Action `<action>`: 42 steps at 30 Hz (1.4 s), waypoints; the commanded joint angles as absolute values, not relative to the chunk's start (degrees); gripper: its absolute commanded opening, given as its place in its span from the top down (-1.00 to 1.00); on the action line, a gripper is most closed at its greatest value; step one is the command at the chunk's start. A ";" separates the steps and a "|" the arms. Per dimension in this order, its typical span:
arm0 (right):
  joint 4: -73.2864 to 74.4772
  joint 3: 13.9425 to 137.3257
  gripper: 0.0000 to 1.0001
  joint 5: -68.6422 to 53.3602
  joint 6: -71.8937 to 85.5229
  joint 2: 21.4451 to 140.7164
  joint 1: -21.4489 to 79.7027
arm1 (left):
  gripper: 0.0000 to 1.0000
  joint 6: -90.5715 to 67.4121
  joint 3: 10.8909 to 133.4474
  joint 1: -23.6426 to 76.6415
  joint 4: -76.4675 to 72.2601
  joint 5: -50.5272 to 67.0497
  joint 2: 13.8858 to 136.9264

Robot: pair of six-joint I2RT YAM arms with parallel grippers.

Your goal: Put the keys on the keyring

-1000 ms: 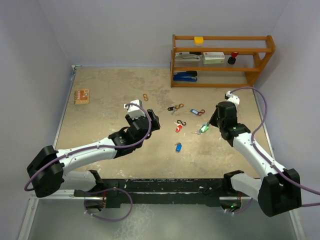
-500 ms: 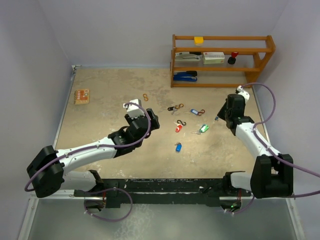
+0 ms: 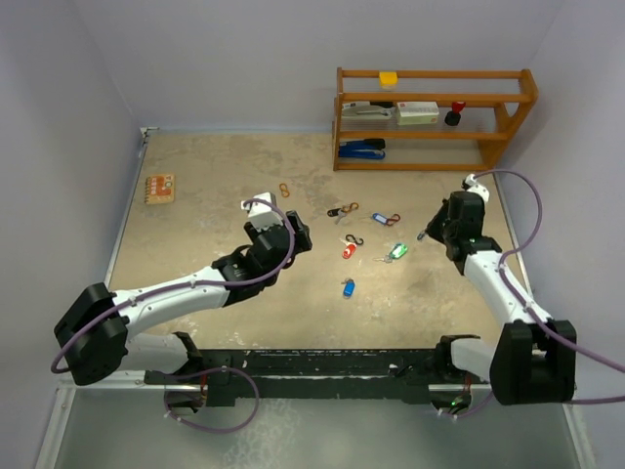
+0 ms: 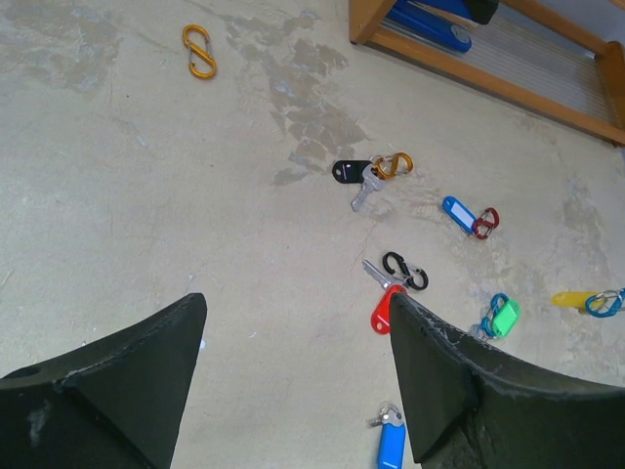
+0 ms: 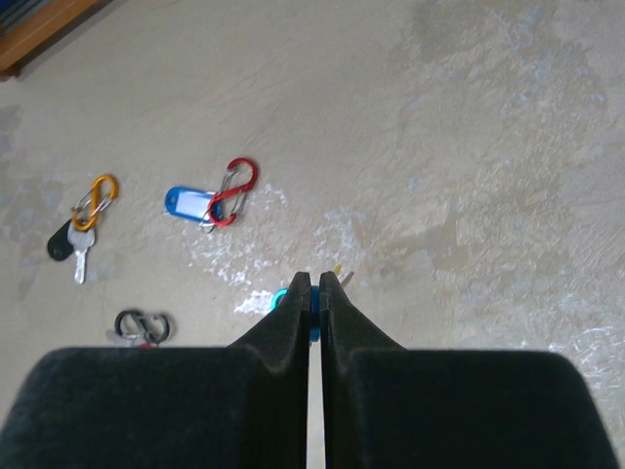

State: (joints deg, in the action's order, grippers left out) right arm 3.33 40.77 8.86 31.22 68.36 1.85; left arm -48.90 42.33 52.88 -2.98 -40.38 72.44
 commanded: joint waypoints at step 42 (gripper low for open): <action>11.38 31.14 0.20 -12.40 31.14 49.75 3.30 | -0.45 -50.07 43.70 52.47 -5.02 -38.60 72.25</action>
State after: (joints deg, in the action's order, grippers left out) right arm 15.49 28.62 -9.54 31.70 48.90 1.98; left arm -49.10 42.70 52.86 -4.16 -37.76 74.02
